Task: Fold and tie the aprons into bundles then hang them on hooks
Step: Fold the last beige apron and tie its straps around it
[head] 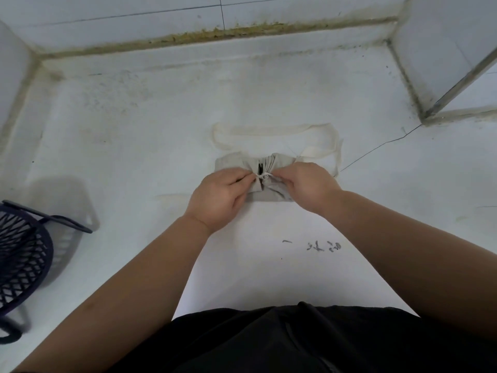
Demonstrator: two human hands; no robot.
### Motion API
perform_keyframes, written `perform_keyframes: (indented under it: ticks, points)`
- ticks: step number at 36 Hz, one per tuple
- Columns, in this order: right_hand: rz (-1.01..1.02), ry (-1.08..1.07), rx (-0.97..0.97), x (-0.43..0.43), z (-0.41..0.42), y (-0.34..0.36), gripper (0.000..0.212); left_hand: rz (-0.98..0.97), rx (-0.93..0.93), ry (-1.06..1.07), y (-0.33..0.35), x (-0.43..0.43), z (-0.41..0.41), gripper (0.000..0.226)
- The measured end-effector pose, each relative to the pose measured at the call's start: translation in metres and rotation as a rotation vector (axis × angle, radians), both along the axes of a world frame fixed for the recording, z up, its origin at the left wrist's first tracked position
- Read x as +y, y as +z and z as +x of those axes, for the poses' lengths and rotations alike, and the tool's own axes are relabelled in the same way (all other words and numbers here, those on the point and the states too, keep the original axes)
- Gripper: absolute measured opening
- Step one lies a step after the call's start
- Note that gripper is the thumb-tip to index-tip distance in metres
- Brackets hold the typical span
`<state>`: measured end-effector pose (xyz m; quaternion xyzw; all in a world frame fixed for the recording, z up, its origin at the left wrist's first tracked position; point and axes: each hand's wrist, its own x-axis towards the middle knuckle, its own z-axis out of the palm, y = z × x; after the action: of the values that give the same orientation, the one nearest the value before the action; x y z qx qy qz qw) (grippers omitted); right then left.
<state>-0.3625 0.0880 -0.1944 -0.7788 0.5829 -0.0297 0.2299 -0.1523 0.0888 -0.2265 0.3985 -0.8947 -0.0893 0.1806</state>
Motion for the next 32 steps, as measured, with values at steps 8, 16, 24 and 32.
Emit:
perform_keyframes:
  ticks: [8,16,24,32]
  points:
    - [0.032,0.139,0.221,0.008,-0.004,0.000,0.054,0.034,-0.012,0.170,-0.009,0.006,0.018,0.036]
    - [0.048,0.175,0.269,0.013,-0.014,0.000,0.069,0.242,-0.178,0.148,-0.005,0.007,0.030,0.064]
    - [0.078,-0.006,0.136,0.014,-0.012,-0.010,0.056,0.277,-0.051,0.218,0.002,0.002,0.023,0.041]
    - [0.074,-0.044,0.048,0.008,-0.015,-0.008,0.061,0.472,0.055,0.325,0.031,-0.018,0.016,0.025]
